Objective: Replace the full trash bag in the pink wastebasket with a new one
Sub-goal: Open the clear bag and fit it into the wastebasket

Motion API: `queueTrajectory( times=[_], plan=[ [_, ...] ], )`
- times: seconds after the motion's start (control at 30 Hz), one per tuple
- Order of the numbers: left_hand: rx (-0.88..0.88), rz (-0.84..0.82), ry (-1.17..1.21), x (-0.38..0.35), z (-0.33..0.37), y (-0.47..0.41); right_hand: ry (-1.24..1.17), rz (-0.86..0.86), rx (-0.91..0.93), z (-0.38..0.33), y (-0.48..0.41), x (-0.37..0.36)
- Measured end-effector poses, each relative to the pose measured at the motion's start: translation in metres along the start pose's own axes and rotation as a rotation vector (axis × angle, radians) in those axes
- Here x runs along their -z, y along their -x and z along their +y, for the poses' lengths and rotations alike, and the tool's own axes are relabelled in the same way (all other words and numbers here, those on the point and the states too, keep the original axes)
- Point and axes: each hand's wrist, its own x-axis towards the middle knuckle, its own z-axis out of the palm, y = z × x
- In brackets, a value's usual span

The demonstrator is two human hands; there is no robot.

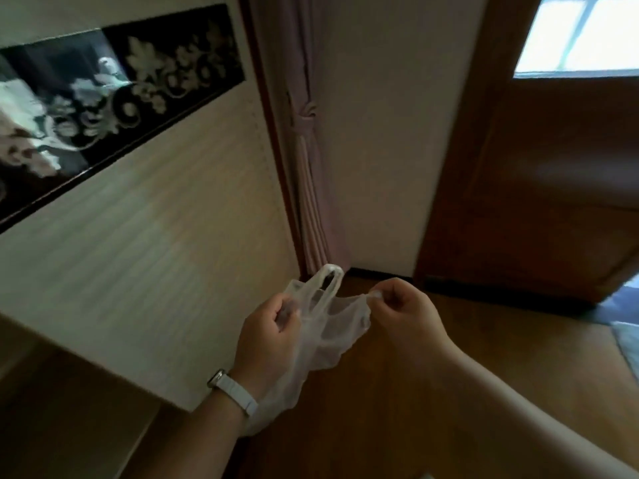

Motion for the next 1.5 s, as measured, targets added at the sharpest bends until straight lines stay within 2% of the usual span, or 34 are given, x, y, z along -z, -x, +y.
queueTrajectory(
  times=[0.2,0.4,0.57,0.7,0.83,1.07,1.3,1.5],
  plan=[
    [-0.078,-0.166,0.080,-0.120,0.078,-0.059,0.015,0.156,0.022,0.034,-0.035,0.132],
    [-0.249,-0.274,0.129,-0.228,0.154,-0.097,0.074,0.384,0.075,0.057,-0.039,0.249],
    [-0.411,-0.396,0.138,-0.305,0.217,-0.116,0.077,0.609,0.036,0.073,-0.027,0.326],
    [-0.502,-0.507,0.150,-0.366,0.257,-0.124,0.062,0.791,-0.050,0.094,-0.015,0.371],
    [-0.508,-0.661,0.197,-0.430,0.282,-0.135,0.034,0.902,-0.103,0.112,-0.011,0.413],
    [-0.577,-0.845,0.317,-0.543,0.341,-0.178,0.106,1.172,-0.182,0.132,-0.046,0.491],
    [-0.636,-1.012,0.399,-0.644,0.407,-0.240,0.238,1.350,-0.271,0.130,-0.095,0.571],
    [-0.668,-1.106,0.412,-0.717,0.454,-0.256,0.290,1.472,-0.324,0.133,-0.101,0.606]
  ],
)
